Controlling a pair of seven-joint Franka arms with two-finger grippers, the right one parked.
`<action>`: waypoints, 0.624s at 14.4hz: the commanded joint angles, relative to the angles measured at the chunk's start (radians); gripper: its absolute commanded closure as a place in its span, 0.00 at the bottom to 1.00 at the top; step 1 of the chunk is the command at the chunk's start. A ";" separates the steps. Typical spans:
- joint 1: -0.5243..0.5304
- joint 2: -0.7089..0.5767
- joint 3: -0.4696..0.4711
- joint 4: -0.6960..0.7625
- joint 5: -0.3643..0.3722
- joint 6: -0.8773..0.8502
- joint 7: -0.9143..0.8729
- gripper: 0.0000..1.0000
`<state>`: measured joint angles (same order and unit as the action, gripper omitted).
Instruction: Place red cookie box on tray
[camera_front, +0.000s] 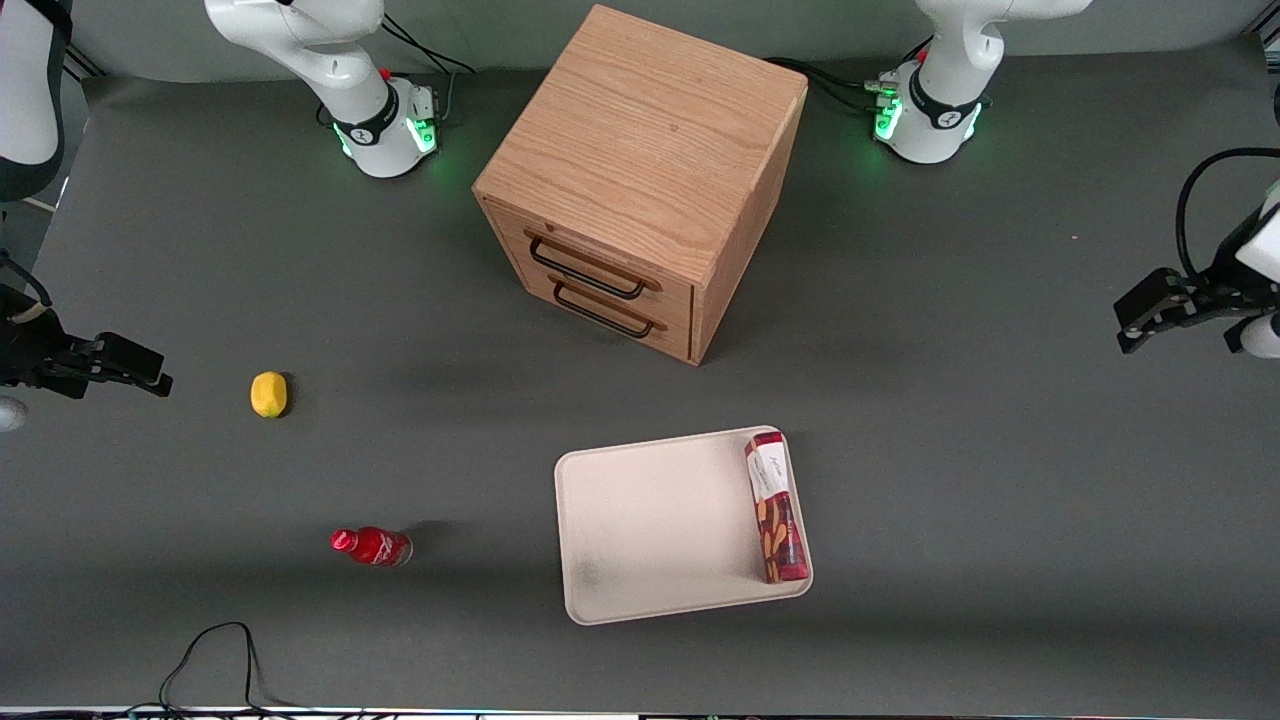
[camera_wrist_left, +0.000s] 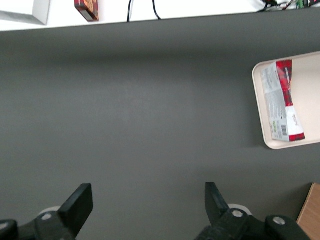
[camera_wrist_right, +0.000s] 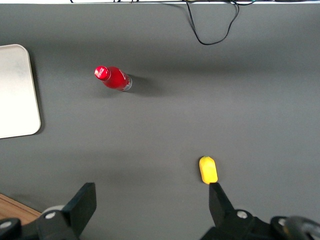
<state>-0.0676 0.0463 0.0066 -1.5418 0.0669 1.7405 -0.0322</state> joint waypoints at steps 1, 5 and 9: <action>0.011 -0.058 -0.008 -0.063 -0.004 -0.005 0.000 0.00; 0.009 -0.068 -0.004 -0.043 -0.065 -0.048 -0.011 0.00; -0.017 -0.063 0.049 -0.021 -0.096 -0.099 -0.011 0.00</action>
<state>-0.0675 0.0005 0.0340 -1.5627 -0.0138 1.6734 -0.0368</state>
